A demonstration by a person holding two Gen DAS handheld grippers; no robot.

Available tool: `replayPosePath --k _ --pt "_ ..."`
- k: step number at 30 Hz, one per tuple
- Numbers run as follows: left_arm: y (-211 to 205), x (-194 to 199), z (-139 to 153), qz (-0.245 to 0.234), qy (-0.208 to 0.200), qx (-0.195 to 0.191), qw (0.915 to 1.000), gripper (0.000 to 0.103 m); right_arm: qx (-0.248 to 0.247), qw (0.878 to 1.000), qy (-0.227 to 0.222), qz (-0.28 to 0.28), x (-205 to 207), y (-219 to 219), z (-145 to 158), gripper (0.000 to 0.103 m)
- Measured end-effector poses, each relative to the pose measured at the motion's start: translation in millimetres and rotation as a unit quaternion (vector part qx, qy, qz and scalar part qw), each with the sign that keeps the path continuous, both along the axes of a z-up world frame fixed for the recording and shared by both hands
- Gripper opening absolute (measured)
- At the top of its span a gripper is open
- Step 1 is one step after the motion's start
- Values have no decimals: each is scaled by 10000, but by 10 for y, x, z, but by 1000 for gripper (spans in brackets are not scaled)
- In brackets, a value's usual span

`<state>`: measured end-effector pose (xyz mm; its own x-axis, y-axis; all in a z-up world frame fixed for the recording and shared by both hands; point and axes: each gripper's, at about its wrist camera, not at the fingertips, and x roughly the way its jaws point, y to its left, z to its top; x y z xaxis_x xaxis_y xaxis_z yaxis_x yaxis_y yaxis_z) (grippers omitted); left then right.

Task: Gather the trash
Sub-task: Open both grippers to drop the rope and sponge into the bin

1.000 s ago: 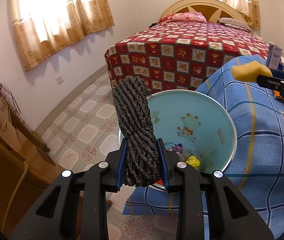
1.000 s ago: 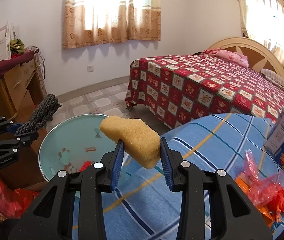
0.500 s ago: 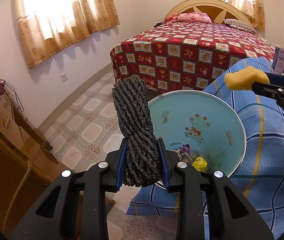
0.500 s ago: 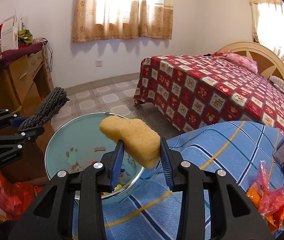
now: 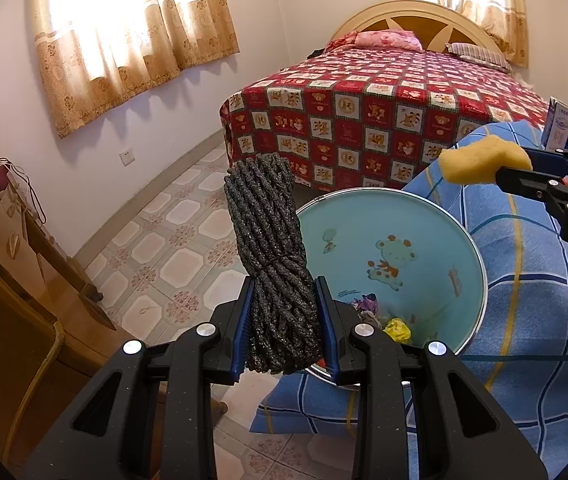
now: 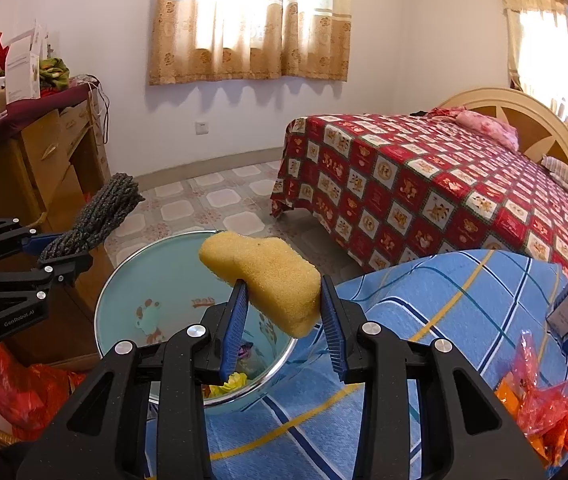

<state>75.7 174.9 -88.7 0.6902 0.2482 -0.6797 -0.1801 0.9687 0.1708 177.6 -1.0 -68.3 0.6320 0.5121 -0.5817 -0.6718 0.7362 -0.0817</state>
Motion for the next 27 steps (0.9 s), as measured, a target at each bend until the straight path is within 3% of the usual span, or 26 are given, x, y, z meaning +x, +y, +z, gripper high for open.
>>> replayPosePath --k 10,13,19,27 --pt "-57 4 -9 -83 -34 -65 9999 32 20 9999 55 97 -6 47 5 40" --pt "-91 -4 -23 -158 -36 -108 9998 45 27 9999 16 140 -22 76 -5 64" --pt "-197 -17 -69 -241 -37 -167 9996 72 59 9999 83 32 -49 10 -60 72" --pt "-526 24 -285 -585 240 -174 9978 77 146 9992 120 -363 -141 -484 -61 76"
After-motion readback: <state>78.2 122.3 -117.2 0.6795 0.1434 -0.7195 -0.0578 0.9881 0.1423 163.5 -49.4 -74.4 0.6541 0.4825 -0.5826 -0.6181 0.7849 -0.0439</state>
